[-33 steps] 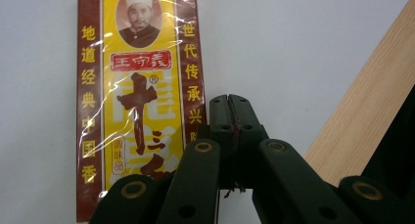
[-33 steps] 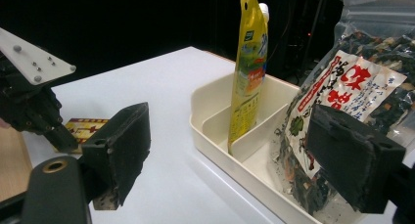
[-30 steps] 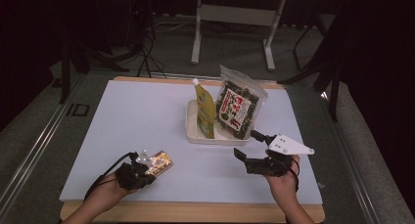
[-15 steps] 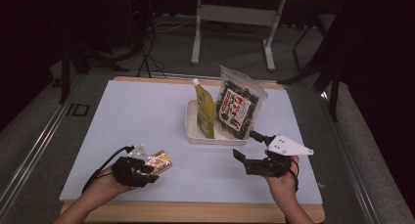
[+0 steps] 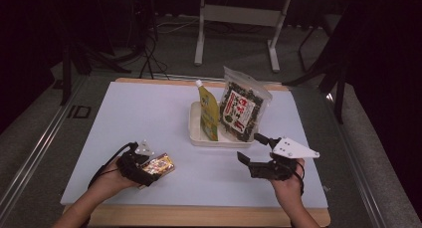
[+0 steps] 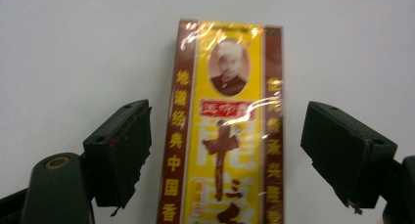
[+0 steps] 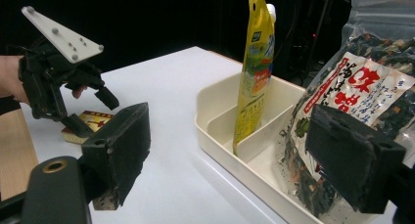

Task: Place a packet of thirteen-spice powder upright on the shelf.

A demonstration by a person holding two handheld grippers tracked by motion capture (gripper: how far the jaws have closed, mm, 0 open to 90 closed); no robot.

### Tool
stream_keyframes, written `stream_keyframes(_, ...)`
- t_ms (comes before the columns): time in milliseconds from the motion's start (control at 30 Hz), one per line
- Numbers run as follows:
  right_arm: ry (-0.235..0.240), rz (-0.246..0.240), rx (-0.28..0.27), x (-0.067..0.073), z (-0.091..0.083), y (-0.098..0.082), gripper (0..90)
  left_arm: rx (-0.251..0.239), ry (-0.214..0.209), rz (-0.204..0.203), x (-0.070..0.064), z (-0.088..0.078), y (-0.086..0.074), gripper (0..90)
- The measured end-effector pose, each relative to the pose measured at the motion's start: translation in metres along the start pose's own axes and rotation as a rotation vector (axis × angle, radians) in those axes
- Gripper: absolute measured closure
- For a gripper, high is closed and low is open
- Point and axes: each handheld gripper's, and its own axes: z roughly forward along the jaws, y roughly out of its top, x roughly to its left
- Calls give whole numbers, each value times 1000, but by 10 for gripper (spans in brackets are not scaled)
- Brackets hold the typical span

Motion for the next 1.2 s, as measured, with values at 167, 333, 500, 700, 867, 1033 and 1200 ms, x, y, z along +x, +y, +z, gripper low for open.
stream_keyframes(167, 0, 0, 3, 0, 0, 0, 166, 74, -4, 1, 3, 12, -1, 216)
stream_keyframes(333, 0, 0, 3, 0, 0, 0, 166, 91, -13, 11, 1, 18, 2, 279)
stream_keyframes(500, -2, -5, 7, 0, 1, -1, 166, 122, -2, 36, -1, 22, 9, 286)
stream_keyframes(700, -3, -6, 7, 0, 0, -1, 166, 154, -5, 45, -1, 22, 14, 310)
stream_keyframes(867, -12, -26, 15, 1, 1, -1, 192, 134, -2, 28, 0, 21, 13, 320)
stream_keyframes(1033, -33, -48, 16, 4, 0, 1, 216, 38, -2, -16, -1, 10, 16, 322)
stream_keyframes(1200, -32, -62, -1, 8, -1, 6, 196, -98, -30, -43, -7, -6, 25, 322)
